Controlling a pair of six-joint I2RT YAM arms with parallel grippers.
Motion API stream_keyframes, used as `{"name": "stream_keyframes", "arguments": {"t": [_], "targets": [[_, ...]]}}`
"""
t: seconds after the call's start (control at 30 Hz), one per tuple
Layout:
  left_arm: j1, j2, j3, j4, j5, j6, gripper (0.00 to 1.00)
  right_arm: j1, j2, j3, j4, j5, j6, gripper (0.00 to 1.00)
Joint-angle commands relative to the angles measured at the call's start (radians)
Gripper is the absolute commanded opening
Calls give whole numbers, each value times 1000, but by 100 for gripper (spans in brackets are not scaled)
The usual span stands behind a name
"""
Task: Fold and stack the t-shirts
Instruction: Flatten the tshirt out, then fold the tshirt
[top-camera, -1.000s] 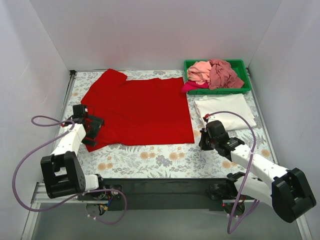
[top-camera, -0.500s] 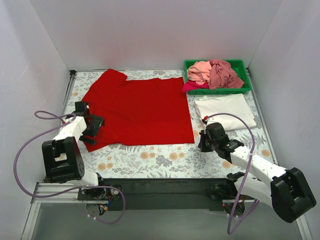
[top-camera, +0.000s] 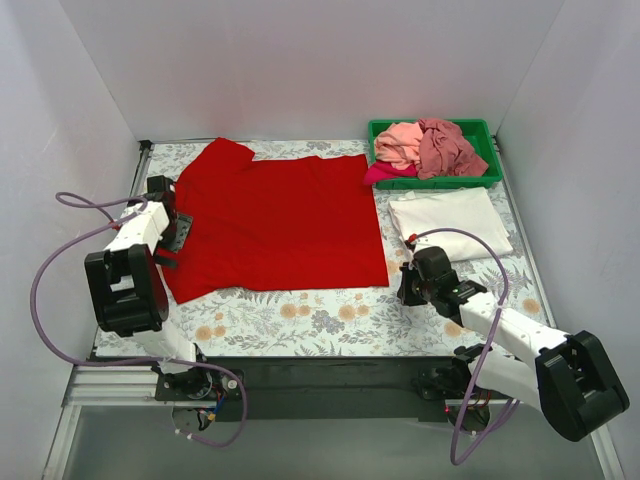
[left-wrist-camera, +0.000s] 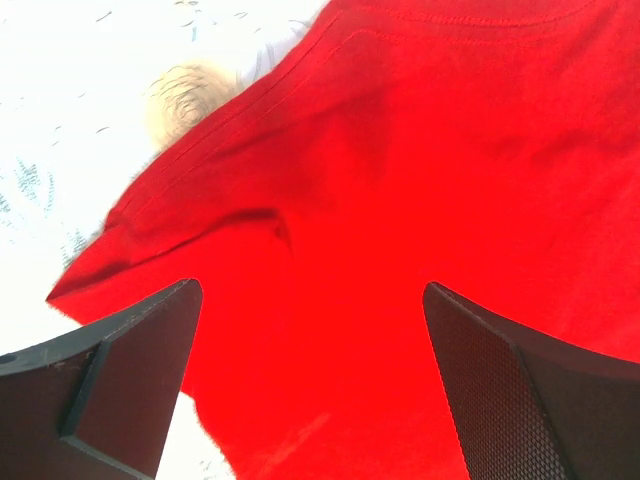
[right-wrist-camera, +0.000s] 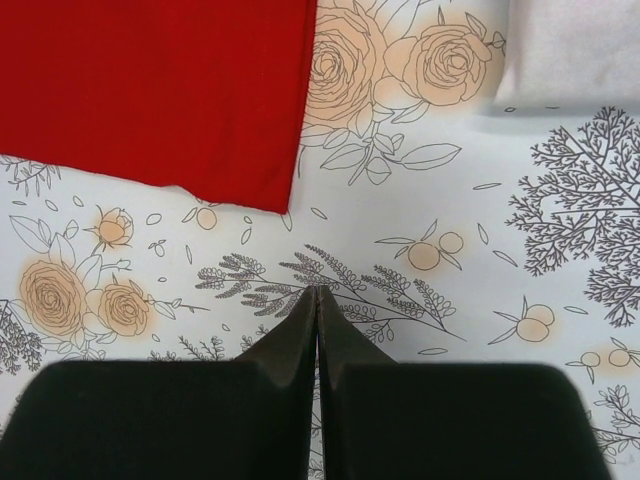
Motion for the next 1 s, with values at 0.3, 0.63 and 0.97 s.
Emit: {"name": "stream_keyframes", "arguments": {"t": [0.3, 0.63, 0.97], "targets": [[2, -153, -106, -20, 16, -16, 94, -16, -53, -10, 40, -6, -7, 22], [5, -525, -367, -103, -27, -188, 94, -19, -69, 21, 47, -96, 24, 54], [8, -567, -512, -52, 8, -219, 90, -19, -153, 21, 38, -174, 33, 63]]}}
